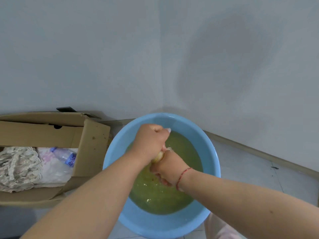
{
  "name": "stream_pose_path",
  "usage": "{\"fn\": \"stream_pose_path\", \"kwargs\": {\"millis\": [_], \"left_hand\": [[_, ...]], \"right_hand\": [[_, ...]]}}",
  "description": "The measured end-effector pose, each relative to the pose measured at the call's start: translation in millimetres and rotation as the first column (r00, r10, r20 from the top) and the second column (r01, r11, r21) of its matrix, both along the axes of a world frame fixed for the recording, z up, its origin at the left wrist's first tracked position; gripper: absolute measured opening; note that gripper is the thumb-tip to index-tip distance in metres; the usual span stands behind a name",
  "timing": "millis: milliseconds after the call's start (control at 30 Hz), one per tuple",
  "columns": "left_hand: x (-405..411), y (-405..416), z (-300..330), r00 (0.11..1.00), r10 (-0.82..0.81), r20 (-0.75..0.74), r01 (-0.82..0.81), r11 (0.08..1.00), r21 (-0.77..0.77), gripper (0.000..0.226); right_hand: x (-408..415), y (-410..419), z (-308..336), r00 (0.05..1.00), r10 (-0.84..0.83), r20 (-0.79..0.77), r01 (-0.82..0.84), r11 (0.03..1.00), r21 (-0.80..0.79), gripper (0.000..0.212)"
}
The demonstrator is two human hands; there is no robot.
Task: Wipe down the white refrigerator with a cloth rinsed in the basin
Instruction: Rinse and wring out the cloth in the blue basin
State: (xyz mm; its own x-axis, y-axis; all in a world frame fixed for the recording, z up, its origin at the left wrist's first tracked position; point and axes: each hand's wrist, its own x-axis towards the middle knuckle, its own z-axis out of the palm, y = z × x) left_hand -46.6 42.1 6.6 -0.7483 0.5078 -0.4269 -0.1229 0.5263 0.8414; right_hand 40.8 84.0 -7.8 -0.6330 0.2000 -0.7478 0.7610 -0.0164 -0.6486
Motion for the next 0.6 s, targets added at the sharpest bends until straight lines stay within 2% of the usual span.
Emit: {"fn": "stream_pose_path", "kwargs": {"millis": [67, 100, 167, 233, 333, 433, 600], "left_hand": [[4.3, 1.6, -18.9, 0.996, 0.054, -0.068, -0.059, 0.996, -0.071, 0.047], [6.8, 2.0, -26.9, 0.992, 0.09, -0.087, -0.099, 0.991, -0.096, 0.045], [12.8, 1.6, -39.5, 0.977, 0.197, -0.085, -0.206, 0.971, -0.117, 0.039], [18.2, 0.1, -52.8, 0.952, 0.301, -0.059, -0.307, 0.941, -0.141, 0.033], [25.5, 0.4, -71.6, 0.923, 0.384, -0.018, -0.381, 0.905, -0.191, 0.035], [29.4, 0.5, -84.7, 0.907, 0.42, 0.014, -0.405, 0.883, -0.236, 0.031], [30.9, -0.2, -94.7, 0.863, 0.499, 0.081, -0.459, 0.841, -0.286, 0.025]], "right_hand": [[-6.4, -3.0, -28.5, 0.994, 0.113, 0.012, -0.112, 0.969, 0.222, 0.009], [-6.9, -3.5, -40.0, 0.991, 0.133, 0.023, -0.134, 0.949, 0.285, 0.02], [-4.2, -4.8, -56.1, 0.99, 0.135, 0.049, -0.144, 0.93, 0.339, 0.034], [-0.8, -9.0, -63.2, 0.982, 0.166, 0.086, -0.187, 0.896, 0.404, 0.031], [5.0, -14.0, -77.6, 0.968, 0.203, 0.148, -0.248, 0.862, 0.443, 0.027], [10.0, -16.6, -86.2, 0.948, 0.26, 0.184, -0.317, 0.827, 0.464, 0.032], [17.2, -17.7, -88.7, 0.954, 0.229, 0.193, -0.293, 0.847, 0.443, 0.029]]}}
